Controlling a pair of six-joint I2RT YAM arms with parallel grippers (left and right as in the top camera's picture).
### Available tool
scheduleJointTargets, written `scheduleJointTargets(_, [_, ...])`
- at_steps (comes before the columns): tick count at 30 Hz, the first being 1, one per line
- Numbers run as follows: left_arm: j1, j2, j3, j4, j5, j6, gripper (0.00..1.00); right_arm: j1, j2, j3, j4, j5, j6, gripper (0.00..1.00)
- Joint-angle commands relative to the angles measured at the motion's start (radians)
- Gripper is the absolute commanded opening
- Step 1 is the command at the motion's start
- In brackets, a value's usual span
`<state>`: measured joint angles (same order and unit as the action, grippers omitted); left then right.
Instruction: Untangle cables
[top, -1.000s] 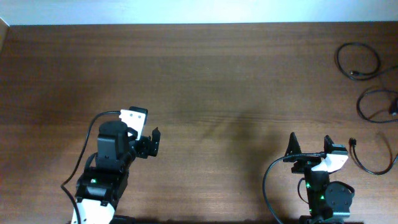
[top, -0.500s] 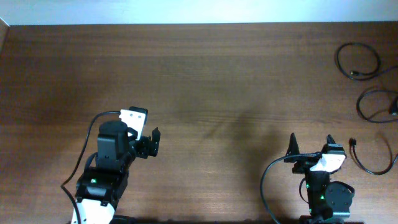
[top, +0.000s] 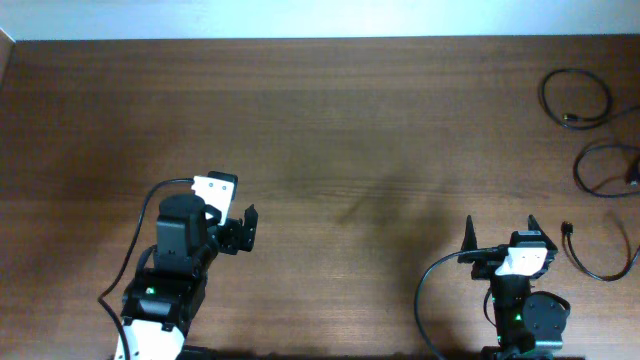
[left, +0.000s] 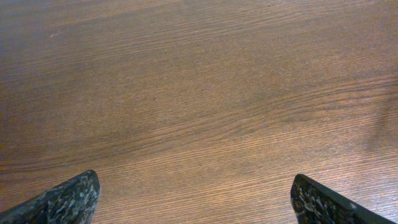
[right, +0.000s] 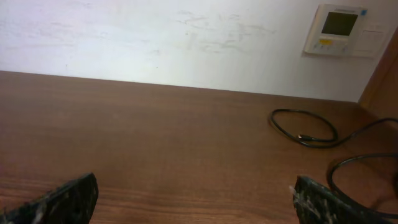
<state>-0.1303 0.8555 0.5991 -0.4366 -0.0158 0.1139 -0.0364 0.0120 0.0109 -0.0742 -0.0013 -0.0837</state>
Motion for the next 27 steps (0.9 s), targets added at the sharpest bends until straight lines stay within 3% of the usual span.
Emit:
scheduleJointTargets(1, [0.004,-0.004,-0.007,-0.01,-0.007,-0.008,0.99,0.005,-0.009,-0.005,-0.006,0.012,-0.006,0.99])
scheduleJointTargets(3, [0.011,-0.03,-0.01,-0.017,-0.041,0.008,0.99,0.005,-0.009,-0.005,-0.006,0.012,-0.006,0.99])
scheduleJointTargets(10, [0.116,-0.526,-0.215,-0.02,-0.064,0.007,0.99,0.005,-0.009,-0.005,-0.006,0.012,-0.006,0.99])
scheduleJointTargets(14, [0.16,-0.694,-0.338,0.063,-0.05,0.002,0.99,0.005,-0.009,-0.005,-0.006,0.012,-0.006,0.99])
scheduleJointTargets(17, [0.161,-0.757,-0.414,0.127,-0.044,0.003,0.99,0.005,-0.009,-0.005,-0.006,0.012,-0.006,0.99])
scheduleJointTargets(23, [0.212,-0.851,-0.582,0.424,0.025,0.003,0.99,0.005,-0.009,-0.005,-0.006,0.012,-0.006,0.99])
scheduleJointTargets(27, [0.213,-0.85,-0.591,0.353,0.016,0.003,0.99,0.005,-0.009,-0.005,-0.006,0.012,-0.006,0.99])
